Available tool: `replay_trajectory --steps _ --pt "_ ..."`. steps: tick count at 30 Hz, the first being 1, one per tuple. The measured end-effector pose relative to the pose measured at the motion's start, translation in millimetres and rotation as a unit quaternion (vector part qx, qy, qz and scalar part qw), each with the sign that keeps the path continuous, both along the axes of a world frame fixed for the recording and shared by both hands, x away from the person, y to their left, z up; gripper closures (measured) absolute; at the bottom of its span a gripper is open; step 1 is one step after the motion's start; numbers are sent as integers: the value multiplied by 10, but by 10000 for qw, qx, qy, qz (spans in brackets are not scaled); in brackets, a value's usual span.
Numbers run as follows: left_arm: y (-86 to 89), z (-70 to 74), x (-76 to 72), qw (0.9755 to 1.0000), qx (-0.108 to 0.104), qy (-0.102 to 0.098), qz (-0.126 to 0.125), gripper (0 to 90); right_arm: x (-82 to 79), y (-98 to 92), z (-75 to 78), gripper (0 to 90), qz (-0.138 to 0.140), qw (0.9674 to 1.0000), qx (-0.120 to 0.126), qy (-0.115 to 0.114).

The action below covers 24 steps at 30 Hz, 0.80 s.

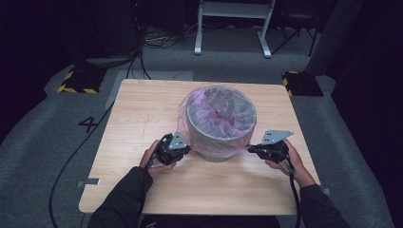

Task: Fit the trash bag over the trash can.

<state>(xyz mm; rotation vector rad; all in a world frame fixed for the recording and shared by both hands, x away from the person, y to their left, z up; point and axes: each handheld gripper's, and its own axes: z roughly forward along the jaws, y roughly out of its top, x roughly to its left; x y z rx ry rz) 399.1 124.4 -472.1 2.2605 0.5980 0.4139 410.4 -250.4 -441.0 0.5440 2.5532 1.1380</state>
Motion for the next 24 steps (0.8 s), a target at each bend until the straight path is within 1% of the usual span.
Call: replay_trajectory --steps 1,2,3,4,5,7,8,9,10,12,13,14,15,16,18,19,20,21,23,24 --pt "9 -29 7 10000 9 53 19 820 21 -3 -33 893 -33 10000 -5 73" --pt "28 -48 1 10000 8 16 33 802 43 -6 -65 888 -43 9999 -58 140" --pt "51 -61 -8 10000 -58 2 46 781 58 -8 -97 878 -93 9997 -170 124" --pt "77 -65 -16 9999 -143 -7 62 738 73 -14 -126 854 -152 9995 -215 152" --pt "99 -64 -29 9997 -198 -15 132 662 88 -29 -150 806 -177 9995 -185 207" --pt "162 -51 -75 9995 -285 31 123 622 97 -69 -165 674 -110 9995 -72 296" --pt "179 -45 -97 9994 -308 23 151 559 86 -101 -152 620 -104 9995 1 294" --pt "202 -34 -136 9994 -262 -12 234 495 76 -124 -138 553 -136 9995 40 290" --pt "216 -30 -159 9993 -250 8 272 420 60 -170 -113 477 -206 9993 125 295" --pt "272 -26 -220 9989 -356 159 255 327 43 -253 -81 385 -306 9985 296 351" --pt "300 -29 -253 9987 -371 222 281 285 30 -304 -61 352 -366 9979 386 372" --pt "328 -39 -295 9987 -337 220 326 241 13 -356 -38 321 -380 9975 465 381" --pt "346 -48 -329 9989 -230 198 354 198 -9 -418 0 262 -423 9970 562 339" --pt "365 -58 -360 9990 -180 209 361 180 -25 -465 42 229 -482 9964 635 295" --pt "406 -78 -405 9985 -288 312 343 156 -52 -541 143 221 -525 9951 813 219" --pt "426 -91 -430 9982 -286 375 366 156 -65 -575 209 212 -546 9940 937 156" --pt "431 -101 -451 9979 -234 417 433 156 -79 -602 294 196 -574 9927 1056 64" --pt "438 -115 -470 9978 -210 436 462 156 -88 -614 361 187 -604 9919 1113 -4" --pt "454 -136 -503 9978 -191 448 441 156 -106 -600 473 168 -761 9907 1104 -226" --pt "461 -150 -520 9977 -206 454 462 156 -111 -585 538 167 -826 9907 1017 -375"
